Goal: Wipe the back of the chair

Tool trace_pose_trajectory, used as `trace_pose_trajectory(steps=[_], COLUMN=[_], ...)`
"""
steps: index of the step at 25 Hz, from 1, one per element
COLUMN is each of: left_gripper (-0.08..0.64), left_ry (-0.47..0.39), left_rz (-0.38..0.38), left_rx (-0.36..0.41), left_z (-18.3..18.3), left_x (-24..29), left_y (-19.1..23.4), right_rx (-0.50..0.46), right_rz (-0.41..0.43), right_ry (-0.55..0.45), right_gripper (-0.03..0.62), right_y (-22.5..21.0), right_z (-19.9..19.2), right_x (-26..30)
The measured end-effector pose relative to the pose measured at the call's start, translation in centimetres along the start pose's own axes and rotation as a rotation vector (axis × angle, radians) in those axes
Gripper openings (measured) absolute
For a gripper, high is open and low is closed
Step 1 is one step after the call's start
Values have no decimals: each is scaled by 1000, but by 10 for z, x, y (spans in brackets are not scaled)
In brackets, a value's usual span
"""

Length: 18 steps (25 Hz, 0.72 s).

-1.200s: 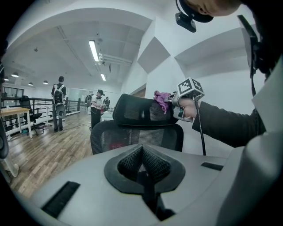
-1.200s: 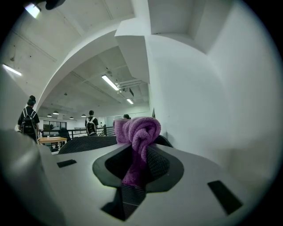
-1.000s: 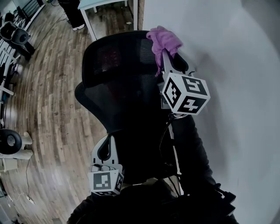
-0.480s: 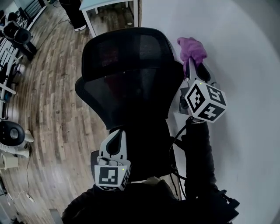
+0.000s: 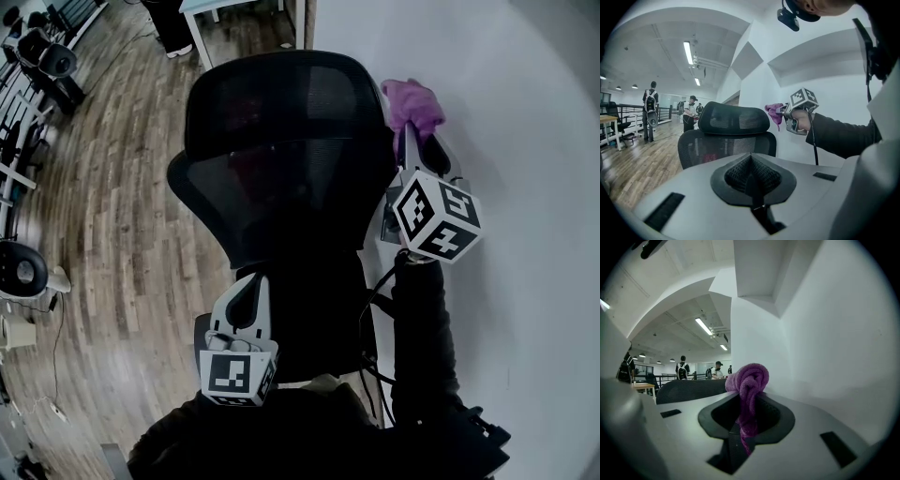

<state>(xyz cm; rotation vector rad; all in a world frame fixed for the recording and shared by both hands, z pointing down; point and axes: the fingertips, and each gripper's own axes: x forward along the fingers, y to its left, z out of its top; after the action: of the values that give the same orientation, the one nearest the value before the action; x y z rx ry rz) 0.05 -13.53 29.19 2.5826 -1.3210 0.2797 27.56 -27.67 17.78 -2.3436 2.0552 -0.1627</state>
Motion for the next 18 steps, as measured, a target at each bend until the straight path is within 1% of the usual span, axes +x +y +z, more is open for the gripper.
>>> trace_pose_trajectory(steps=[5, 9, 18], left_gripper=[5, 4, 4], left_ry=[4, 8, 9], left_rz=[47, 86, 164], left_rx=[-25, -45, -87], left_z=[-1, -5, -5], left_x=[-6, -14, -25], left_y=[19, 37, 77], right_rx=[-32, -73, -68], right_rz=[28, 35, 131], right_ry=[26, 38, 56], right_gripper=[81, 81, 80], right_y=[28, 52, 112], right_z=[-8, -14, -23], right_x=[19, 32, 63])
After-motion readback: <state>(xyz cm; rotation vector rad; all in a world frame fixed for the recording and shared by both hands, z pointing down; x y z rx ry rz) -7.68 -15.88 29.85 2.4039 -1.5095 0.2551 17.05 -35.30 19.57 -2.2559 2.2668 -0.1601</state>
